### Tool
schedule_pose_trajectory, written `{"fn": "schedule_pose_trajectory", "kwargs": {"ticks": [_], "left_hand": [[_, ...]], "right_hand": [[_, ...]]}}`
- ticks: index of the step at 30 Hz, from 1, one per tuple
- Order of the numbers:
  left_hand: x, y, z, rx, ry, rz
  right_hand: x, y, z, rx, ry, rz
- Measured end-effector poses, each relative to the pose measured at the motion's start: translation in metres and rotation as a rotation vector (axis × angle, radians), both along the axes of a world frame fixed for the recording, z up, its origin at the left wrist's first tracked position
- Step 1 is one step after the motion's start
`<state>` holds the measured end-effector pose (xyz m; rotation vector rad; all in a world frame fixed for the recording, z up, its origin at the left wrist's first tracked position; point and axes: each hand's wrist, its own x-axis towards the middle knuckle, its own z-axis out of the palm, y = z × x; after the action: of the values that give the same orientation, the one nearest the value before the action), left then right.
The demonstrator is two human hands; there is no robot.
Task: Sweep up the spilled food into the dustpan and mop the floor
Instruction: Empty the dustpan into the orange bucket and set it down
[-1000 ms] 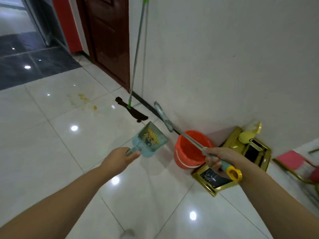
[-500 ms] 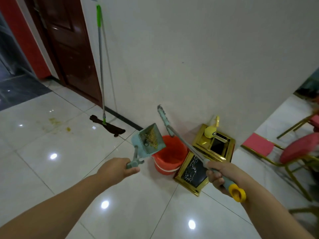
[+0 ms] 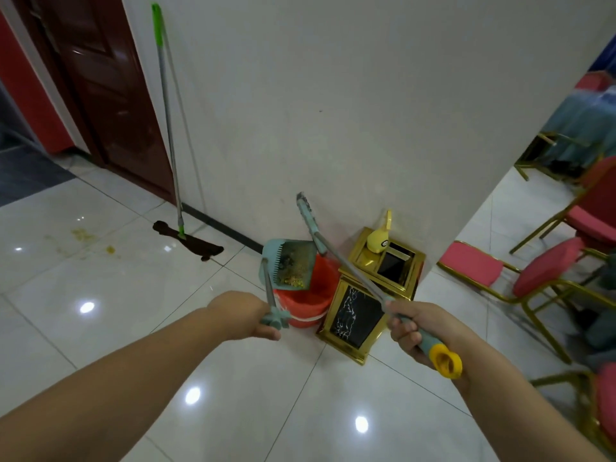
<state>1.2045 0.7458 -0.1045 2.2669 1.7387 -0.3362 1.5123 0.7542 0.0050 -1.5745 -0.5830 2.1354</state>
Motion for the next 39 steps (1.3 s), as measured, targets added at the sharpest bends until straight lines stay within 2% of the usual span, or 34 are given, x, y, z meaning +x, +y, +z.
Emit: {"fn": "schedule_pose_trajectory", "kwargs": {"ticks": [3,6,12,24,30,36,39], "left_hand": [[0.004,0.005,-0.005,0.017,0.025,-0.048],[0.013,0.004,-0.012,0.005,0.145,-0.116],[0.040,-0.006,-0.032,-0.162,0.350,-0.246],[0.032,-0.007,-0.033,-0.142,0.497,-0.419],[0.038,0.002,-0.023,-0.146,0.512,-0.403],[0.053,-0.009,-0.030,-0.157,0.573,-0.484],[0.058,-0.015,-0.032,-0.166,0.546,-0.465]], "right_hand": [[0.008,-0.006,0.001,-0.018,0.015,0.004],[0.009,-0.012,0.002,-0.034,0.031,-0.003],[0.009,-0.023,-0.004,-0.031,0.042,-0.027],[0.015,-0.023,-0.004,-0.047,0.048,-0.062],[0.012,-0.021,-0.001,-0.052,0.074,-0.079],[0.011,-0.020,-0.001,-0.043,0.066,-0.081],[0.012,-0.020,0.001,-0.051,0.092,-0.083]]}}
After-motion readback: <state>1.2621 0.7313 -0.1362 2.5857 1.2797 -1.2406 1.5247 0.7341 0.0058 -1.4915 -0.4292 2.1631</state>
